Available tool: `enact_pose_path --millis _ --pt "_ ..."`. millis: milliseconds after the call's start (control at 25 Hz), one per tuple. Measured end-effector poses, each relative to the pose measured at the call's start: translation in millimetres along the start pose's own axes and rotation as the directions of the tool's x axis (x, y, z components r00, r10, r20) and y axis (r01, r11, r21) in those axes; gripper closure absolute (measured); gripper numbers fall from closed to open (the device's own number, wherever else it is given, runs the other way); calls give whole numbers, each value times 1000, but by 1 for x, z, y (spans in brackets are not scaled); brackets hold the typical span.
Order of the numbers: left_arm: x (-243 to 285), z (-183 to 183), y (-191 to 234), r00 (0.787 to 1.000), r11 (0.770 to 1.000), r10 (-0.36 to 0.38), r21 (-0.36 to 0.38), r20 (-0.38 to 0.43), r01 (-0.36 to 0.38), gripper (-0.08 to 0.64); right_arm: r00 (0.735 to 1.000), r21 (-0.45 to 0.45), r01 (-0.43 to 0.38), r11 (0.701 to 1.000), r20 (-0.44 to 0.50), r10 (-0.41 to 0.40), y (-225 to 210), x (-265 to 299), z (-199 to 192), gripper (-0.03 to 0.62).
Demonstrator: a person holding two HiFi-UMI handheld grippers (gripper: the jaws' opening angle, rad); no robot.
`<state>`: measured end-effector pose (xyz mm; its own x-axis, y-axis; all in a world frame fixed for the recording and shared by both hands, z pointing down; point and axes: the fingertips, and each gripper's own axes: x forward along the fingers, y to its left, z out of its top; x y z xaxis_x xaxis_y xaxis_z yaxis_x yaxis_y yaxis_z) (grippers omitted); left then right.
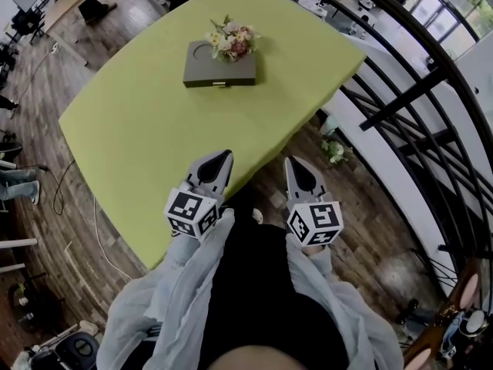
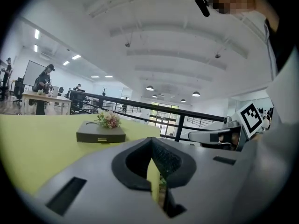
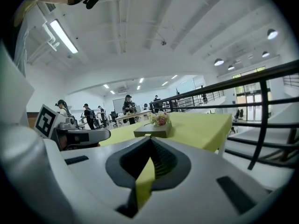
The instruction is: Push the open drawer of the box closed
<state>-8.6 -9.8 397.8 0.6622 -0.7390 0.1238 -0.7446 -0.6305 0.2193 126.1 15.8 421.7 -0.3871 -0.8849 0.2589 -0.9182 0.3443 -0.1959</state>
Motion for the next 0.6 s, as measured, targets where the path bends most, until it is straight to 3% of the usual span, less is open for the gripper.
enact_pose_path --millis 280,600 --pt "-2 -3 -8 999 999 -32 34 -5 32 546 1000 -36 18 999 23 -17 2 -5 4 586" --pt "-5 -5 -9 999 999 -37 20 2 37 546 1000 -31 17 999 21 -16 3 -6 0 586"
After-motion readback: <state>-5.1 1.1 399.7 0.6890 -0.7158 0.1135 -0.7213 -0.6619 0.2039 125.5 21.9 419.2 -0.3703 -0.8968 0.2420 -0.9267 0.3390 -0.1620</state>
